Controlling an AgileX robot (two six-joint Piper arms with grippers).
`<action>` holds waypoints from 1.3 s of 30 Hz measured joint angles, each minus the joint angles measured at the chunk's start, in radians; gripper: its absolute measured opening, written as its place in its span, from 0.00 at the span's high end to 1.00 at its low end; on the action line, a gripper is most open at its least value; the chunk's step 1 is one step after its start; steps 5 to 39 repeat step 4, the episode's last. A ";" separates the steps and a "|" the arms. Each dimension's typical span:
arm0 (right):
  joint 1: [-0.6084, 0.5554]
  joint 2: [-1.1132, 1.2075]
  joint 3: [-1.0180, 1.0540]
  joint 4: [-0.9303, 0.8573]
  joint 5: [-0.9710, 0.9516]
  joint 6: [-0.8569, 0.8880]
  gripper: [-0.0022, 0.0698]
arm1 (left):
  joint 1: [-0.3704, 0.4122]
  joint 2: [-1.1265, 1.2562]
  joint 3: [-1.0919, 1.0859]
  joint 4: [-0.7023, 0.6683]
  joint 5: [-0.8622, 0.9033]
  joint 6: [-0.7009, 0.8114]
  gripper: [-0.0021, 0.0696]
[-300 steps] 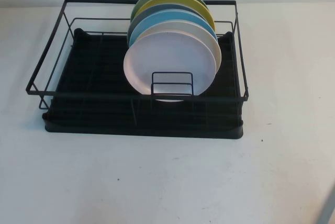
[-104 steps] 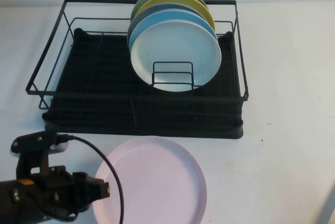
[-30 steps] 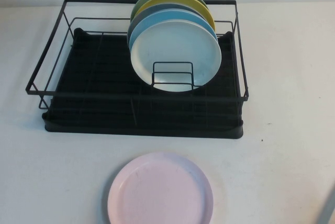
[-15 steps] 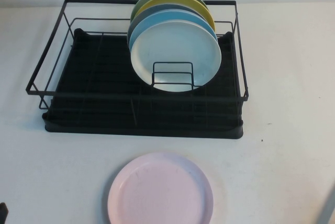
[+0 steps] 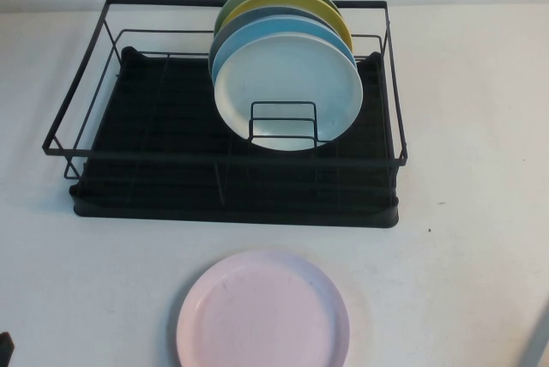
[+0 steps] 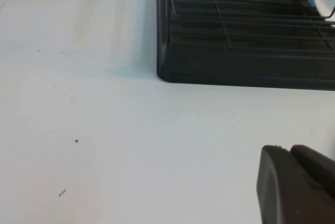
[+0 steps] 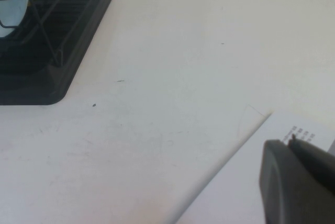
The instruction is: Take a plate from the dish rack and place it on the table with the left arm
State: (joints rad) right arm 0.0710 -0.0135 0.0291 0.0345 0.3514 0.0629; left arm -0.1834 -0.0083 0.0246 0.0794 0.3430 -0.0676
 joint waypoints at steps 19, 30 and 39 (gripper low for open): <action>0.000 0.000 0.000 0.000 0.000 0.000 1.00 | 0.000 0.000 0.000 0.000 0.000 0.000 0.98; 0.000 0.000 0.000 0.000 0.000 0.000 1.00 | 0.000 0.000 0.000 0.000 0.000 0.000 0.98; 0.000 0.000 0.000 0.000 0.000 0.000 1.00 | 0.000 0.000 0.000 0.000 0.000 0.000 0.98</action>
